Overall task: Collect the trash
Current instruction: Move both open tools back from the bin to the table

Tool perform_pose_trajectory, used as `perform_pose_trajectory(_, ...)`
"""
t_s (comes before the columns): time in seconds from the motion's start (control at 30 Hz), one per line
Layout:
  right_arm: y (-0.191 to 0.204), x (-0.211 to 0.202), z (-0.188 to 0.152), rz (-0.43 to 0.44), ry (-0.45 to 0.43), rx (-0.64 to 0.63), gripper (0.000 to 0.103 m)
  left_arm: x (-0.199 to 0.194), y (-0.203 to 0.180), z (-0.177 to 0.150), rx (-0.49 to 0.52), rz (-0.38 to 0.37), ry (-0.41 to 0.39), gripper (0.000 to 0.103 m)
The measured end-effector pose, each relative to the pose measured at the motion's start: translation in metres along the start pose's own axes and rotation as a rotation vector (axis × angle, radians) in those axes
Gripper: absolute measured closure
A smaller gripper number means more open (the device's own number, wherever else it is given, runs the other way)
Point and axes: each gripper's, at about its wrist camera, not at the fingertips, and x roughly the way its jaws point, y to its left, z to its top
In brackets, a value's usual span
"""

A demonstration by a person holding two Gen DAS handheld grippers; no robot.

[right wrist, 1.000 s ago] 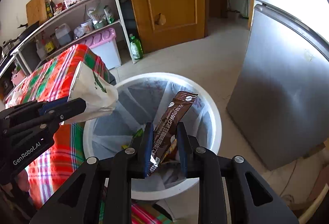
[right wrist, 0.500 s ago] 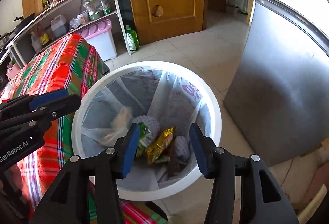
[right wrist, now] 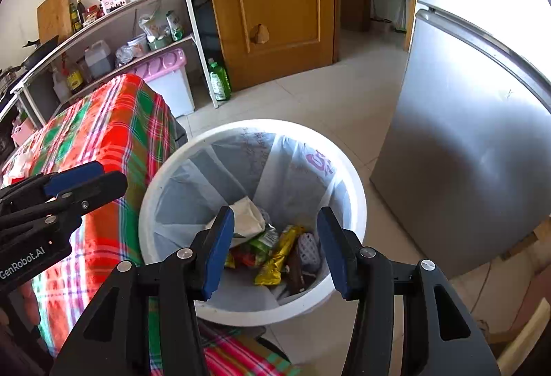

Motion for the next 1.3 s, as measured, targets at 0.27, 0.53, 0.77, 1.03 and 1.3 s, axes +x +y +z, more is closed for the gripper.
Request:
perform_pose_trajectory(0.27, 0.017, -0.014, 0.003, 0.006, -0.032, 0.020, 0.048, -0.033, 0.018, -0.003, -0.032, 0.048, -0.059, 0.054)
perform_pose_trajectory(0.53, 0.044, -0.027, 0.006, 0.044, -0.064, -0.005, 0.047, -0.064, 0.043, -0.010, -0.063, 0.077, -0.096, 0.051)
perform_pose_trajectory(0.77, 0.081, -0.038, 0.012, 0.095, -0.109, -0.043, 0.047, -0.090, 0.073, -0.022, -0.100, 0.133, -0.125, 0.051)
perform_pose_trajectory(1.03, 0.133, -0.039, 0.016, 0.159, -0.123, -0.096, 0.047, -0.126, 0.121, -0.036, -0.161, 0.229, -0.172, 0.049)
perform_pose_trajectory(1.3, 0.193, -0.033, 0.017, 0.221, -0.119, -0.172, 0.047, -0.154, 0.175, -0.053, -0.233, 0.319, -0.192, 0.044)
